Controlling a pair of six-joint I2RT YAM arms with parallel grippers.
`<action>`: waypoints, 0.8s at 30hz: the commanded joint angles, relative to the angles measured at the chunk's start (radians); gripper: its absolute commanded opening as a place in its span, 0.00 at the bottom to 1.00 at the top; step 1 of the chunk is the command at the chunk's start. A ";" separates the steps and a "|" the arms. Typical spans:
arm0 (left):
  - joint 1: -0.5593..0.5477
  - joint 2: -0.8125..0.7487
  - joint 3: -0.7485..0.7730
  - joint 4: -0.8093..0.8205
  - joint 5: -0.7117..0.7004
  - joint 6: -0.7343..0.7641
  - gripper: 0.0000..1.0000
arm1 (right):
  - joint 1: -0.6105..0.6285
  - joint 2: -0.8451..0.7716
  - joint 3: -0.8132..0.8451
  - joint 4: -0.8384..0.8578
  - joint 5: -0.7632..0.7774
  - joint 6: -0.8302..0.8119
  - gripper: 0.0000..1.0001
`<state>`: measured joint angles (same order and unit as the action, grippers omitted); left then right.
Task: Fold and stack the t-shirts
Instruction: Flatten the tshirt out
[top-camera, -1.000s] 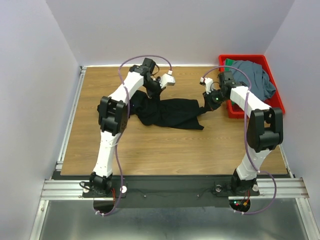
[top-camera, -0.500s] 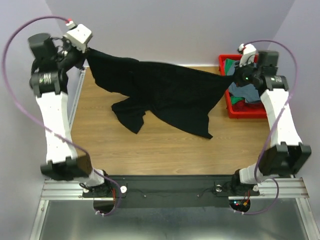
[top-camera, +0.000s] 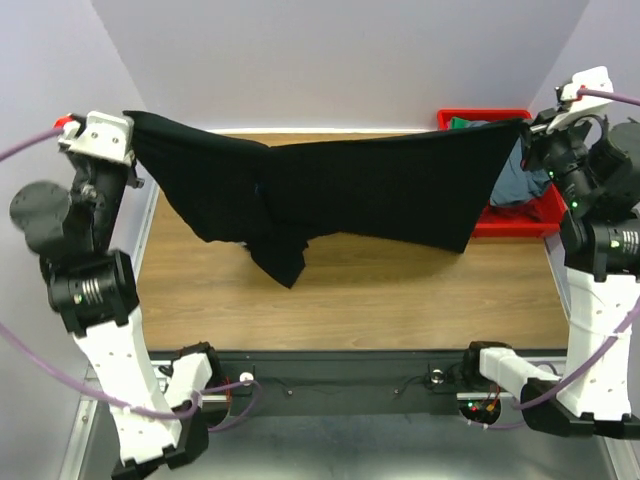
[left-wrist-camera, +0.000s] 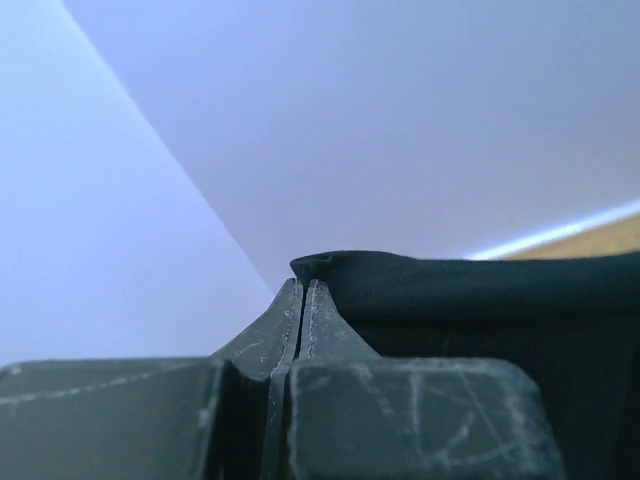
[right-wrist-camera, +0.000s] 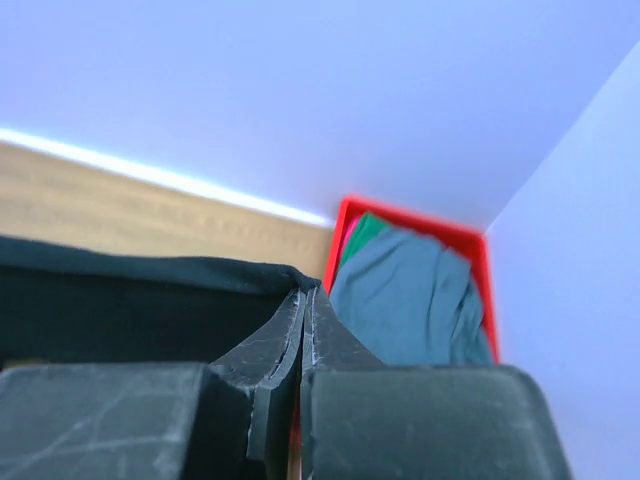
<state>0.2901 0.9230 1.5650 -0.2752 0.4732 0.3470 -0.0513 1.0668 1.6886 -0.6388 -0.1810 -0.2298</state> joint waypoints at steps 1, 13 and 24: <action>0.007 0.005 0.033 0.150 -0.082 -0.057 0.00 | -0.005 0.048 0.040 0.094 0.026 0.021 0.01; -0.008 0.581 0.310 0.257 0.090 -0.115 0.00 | -0.004 0.643 0.340 0.251 -0.074 0.096 0.01; -0.023 0.930 0.911 0.728 -0.093 -0.342 0.00 | -0.004 0.943 0.892 0.663 0.112 0.328 0.01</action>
<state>0.2344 2.0769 2.4165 0.0139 0.5003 0.0856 -0.0395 2.1876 2.5832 -0.3473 -0.2005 0.0246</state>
